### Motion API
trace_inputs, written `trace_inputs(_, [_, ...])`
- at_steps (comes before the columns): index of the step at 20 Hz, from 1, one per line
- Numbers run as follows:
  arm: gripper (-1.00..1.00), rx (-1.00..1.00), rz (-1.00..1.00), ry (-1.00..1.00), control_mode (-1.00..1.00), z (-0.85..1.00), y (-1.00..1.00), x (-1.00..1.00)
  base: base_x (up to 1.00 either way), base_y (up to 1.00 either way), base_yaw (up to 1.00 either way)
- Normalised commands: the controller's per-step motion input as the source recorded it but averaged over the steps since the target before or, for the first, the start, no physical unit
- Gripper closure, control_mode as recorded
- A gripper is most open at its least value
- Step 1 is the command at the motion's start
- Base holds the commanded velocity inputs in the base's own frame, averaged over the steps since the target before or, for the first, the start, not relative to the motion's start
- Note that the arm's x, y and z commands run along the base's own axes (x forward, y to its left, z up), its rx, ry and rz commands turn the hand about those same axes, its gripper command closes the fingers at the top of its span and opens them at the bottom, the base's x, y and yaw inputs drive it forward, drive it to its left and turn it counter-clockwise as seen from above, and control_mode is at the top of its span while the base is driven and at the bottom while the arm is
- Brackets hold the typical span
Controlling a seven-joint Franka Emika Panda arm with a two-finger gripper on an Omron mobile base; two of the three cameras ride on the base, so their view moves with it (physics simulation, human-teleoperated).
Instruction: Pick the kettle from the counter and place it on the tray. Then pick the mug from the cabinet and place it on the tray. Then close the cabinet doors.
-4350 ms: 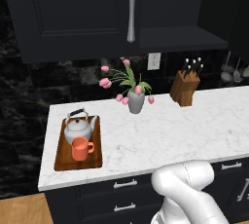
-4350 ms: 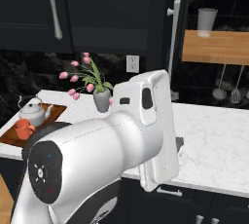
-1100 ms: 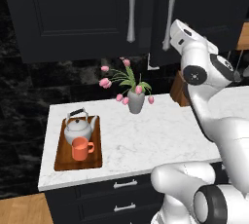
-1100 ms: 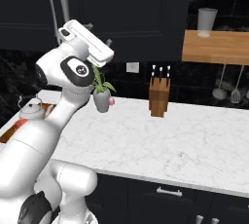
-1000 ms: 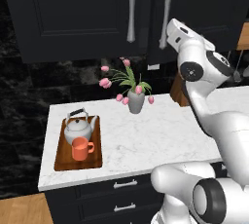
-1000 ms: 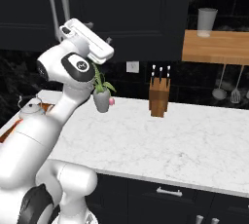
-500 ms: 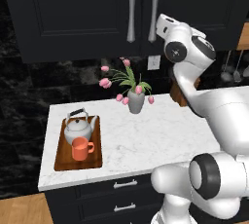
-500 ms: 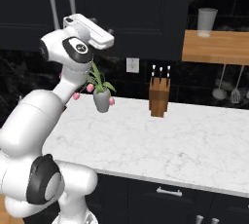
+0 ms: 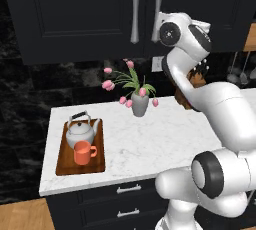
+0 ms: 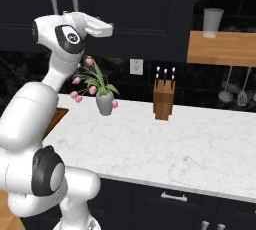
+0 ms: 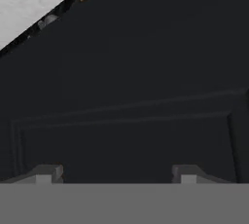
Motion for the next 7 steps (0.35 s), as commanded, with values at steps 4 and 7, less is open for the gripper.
trace_inputs(4, [-1.00,-0.06,-0.07,0.21,-1.00,-0.07,-0.05,0.11,0.00,0.00,0.00])
trace_inputs(7, [-1.00,-0.03,0.00,0.07,-1.00,-0.01,-0.03,-0.22,0.00,0.00,0.00])
